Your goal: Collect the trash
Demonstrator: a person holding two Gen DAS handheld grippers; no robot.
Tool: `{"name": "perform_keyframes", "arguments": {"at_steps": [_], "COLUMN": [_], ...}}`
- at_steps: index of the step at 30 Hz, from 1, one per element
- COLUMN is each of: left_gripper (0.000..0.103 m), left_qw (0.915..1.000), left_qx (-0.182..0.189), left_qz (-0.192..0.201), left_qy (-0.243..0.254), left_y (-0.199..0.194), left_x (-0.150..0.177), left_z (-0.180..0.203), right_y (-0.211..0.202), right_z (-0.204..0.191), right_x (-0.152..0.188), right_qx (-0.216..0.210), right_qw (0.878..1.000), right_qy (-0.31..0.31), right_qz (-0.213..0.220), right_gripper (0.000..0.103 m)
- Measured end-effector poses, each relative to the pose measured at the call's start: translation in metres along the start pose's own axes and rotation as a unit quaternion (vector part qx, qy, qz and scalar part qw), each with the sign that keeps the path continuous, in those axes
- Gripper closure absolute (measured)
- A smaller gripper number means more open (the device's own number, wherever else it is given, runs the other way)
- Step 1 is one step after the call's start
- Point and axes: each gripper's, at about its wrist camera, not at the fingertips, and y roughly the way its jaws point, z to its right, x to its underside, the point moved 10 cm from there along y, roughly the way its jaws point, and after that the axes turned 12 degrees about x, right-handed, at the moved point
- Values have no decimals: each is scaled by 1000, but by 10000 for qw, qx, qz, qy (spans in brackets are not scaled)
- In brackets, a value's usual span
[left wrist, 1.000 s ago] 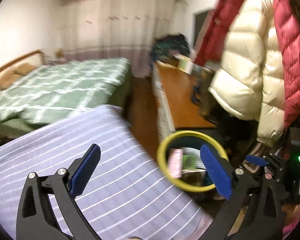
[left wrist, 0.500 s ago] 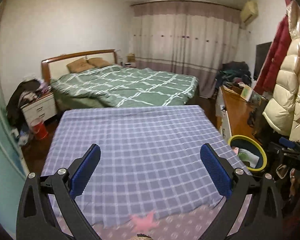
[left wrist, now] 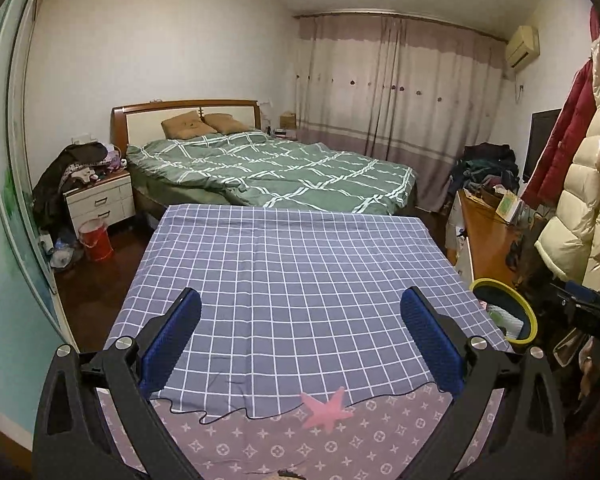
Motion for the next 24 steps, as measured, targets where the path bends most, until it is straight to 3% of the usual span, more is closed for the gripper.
{"name": "perform_keyframes", "arguments": {"at_steps": [24], "left_gripper": [5], "left_qw": [9999], "left_qx": [-117], "left_qz": [-26], "left_qy": [5], "left_y": [0], "left_x": [-3], "left_z": [-2], "right_y": [-4], "right_z": [-11], "right_x": [-2], "right_qx": [-101], "right_qw": [9999], "right_qy": [-23], "right_qz": [49], "right_gripper": [16]}}
